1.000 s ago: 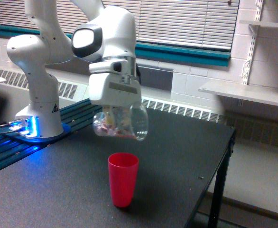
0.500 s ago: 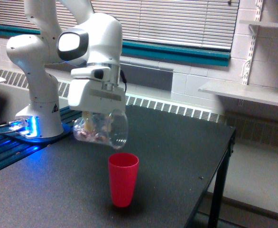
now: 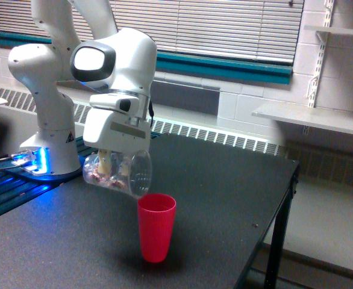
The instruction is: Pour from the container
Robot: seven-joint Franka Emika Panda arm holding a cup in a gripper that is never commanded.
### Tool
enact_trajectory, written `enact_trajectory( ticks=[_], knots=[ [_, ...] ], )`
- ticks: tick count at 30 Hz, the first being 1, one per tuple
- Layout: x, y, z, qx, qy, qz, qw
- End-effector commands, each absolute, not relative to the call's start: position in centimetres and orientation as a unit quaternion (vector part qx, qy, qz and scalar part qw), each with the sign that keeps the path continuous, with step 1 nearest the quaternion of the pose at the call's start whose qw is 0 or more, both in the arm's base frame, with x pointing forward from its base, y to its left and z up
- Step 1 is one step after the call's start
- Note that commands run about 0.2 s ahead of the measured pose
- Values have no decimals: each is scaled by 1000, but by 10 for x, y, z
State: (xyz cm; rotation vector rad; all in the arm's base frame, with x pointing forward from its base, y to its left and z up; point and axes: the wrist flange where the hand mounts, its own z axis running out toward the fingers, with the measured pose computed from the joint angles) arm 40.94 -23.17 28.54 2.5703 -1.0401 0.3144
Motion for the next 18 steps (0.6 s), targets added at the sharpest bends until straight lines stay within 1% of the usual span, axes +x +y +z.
enact_trajectory(
  ticks=[1, 7, 18],
  knots=[
    [405, -233, 282, 904, -368, 103, 190],
    [402, -236, 282, 904, -366, 96, 200],
    [409, -231, 287, 907, -352, 95, 211]
  ],
)
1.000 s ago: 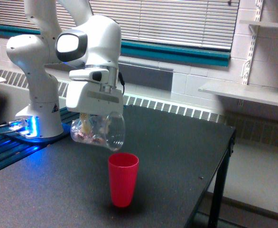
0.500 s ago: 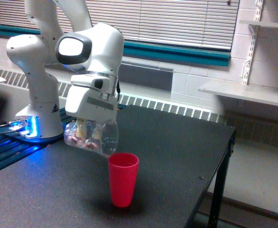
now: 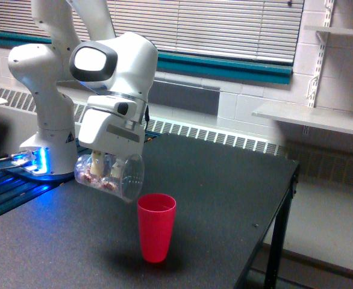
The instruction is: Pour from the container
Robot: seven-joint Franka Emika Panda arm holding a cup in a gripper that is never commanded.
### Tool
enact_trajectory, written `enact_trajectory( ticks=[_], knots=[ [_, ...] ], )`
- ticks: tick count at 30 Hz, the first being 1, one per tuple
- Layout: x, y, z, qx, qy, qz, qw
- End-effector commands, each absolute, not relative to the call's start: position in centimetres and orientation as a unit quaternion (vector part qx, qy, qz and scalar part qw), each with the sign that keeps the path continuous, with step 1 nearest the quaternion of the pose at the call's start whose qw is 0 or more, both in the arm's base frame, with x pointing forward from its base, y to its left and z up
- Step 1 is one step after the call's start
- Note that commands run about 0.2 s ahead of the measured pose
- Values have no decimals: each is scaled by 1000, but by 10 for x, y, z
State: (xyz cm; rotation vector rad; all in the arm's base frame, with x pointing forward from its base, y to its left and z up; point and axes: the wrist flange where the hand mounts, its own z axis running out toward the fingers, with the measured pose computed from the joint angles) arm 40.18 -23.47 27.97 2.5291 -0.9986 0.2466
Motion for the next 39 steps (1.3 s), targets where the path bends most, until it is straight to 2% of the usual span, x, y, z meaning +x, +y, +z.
enact_trajectory(
  ticks=[1, 15, 39],
  knots=[
    [410, -230, 288, 907, -351, 95, 212],
    [428, -212, 293, 913, -329, 97, 223],
    [435, -198, 290, 918, -287, 65, 264]
  ],
)
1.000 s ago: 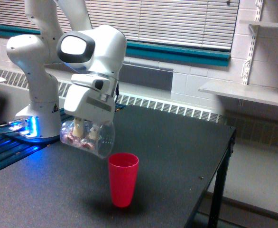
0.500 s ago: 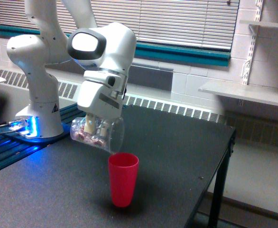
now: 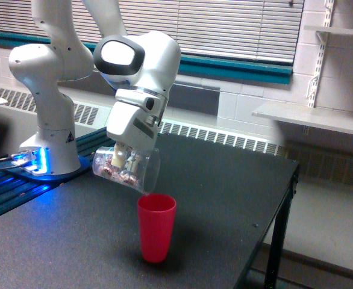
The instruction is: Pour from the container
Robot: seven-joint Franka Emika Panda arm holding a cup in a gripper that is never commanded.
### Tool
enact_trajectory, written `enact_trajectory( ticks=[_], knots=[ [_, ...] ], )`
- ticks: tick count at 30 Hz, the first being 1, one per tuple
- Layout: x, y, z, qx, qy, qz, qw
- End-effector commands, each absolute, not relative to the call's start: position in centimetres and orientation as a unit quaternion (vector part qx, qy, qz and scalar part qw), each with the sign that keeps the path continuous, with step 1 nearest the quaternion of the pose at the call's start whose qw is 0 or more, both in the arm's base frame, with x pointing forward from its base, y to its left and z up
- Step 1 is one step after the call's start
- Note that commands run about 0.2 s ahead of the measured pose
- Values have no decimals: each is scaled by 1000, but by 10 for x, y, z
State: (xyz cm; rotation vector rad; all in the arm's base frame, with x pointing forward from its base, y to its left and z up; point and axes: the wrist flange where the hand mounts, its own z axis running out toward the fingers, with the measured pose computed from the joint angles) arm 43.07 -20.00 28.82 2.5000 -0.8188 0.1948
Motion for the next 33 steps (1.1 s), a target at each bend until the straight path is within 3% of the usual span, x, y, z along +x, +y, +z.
enact_trajectory(
  ticks=[1, 33],
  knots=[
    [435, -198, 289, 919, -287, 64, 265],
    [444, -197, 283, 918, -256, 34, 302]
  ],
)
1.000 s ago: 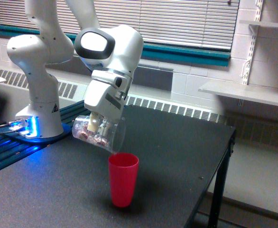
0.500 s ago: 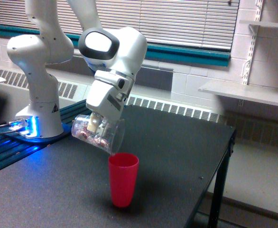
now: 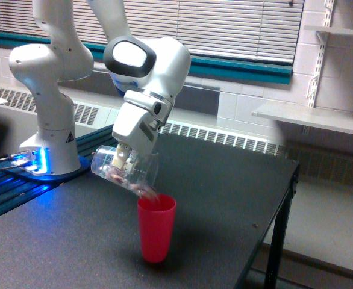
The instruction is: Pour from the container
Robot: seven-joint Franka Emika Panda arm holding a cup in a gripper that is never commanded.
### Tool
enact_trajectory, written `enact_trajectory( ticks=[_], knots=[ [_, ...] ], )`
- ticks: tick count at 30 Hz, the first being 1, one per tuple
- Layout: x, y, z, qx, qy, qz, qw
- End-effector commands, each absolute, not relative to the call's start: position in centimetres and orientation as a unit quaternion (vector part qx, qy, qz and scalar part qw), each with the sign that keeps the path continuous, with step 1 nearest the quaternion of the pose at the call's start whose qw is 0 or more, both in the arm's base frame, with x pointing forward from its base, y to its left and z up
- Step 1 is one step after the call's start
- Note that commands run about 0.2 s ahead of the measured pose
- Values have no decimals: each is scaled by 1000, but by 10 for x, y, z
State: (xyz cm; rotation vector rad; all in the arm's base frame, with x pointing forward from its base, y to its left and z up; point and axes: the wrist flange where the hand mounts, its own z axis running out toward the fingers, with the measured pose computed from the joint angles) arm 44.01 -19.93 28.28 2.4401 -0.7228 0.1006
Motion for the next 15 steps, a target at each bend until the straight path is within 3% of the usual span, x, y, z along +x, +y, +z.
enact_trajectory(
  ticks=[1, 15],
  knots=[
    [444, -197, 282, 918, -255, 33, 302],
    [444, -200, 285, 917, -255, 34, 304]
  ],
)
